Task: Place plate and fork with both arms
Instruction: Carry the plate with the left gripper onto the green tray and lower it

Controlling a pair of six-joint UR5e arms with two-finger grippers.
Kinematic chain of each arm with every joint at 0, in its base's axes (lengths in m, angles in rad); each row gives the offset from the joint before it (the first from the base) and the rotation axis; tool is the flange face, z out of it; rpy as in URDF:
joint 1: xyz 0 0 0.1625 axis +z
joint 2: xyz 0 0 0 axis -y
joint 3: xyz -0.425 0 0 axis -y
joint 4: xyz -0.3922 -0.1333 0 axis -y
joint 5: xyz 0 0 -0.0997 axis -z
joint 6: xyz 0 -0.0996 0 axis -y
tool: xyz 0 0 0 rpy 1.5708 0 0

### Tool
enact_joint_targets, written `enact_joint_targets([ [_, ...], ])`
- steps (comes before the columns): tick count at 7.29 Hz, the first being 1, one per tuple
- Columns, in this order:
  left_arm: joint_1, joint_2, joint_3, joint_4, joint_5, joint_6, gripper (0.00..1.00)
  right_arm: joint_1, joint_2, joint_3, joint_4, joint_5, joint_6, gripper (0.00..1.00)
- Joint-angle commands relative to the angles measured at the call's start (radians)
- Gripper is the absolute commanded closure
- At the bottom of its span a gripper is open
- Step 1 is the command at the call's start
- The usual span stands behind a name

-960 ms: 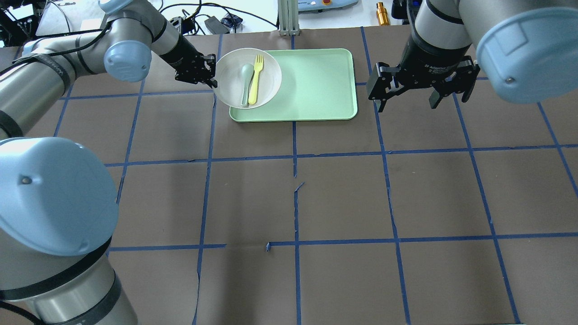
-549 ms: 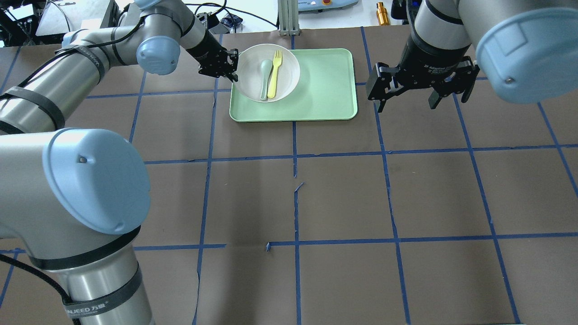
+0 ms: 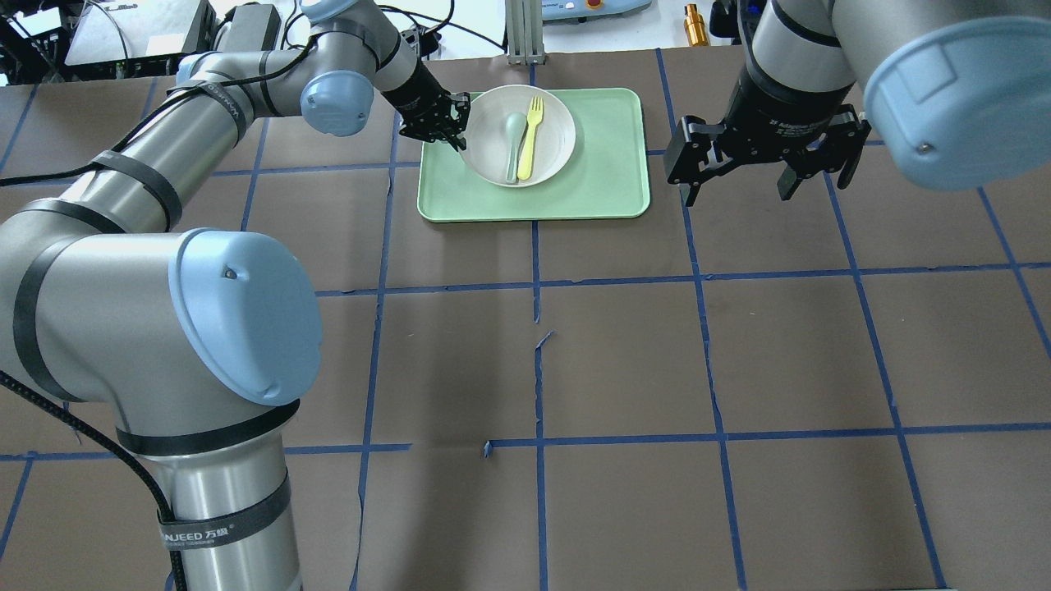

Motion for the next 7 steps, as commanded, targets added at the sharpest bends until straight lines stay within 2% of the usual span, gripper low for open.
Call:
enact_joint_targets([
  [1,-0.018,-0.009,0.002,0.001,-0.002,-0.015,1.0,0.001,0.0,0.0,0.0,0.001,0.0,0.0],
  [5,-0.02,-0.011,0.002,0.003,-0.002,-0.02,1.0,0.001,0.0,0.0,0.0,0.003,0.0,0.0],
  [6,-0.02,-0.011,-0.001,0.011,-0.003,-0.029,0.91,0.001,0.002,0.0,0.0,0.003,0.0,0.0],
  [7,-0.02,-0.012,-0.006,0.018,-0.044,-0.033,0.48,0.001,0.002,0.0,0.0,0.001,0.0,0.0],
])
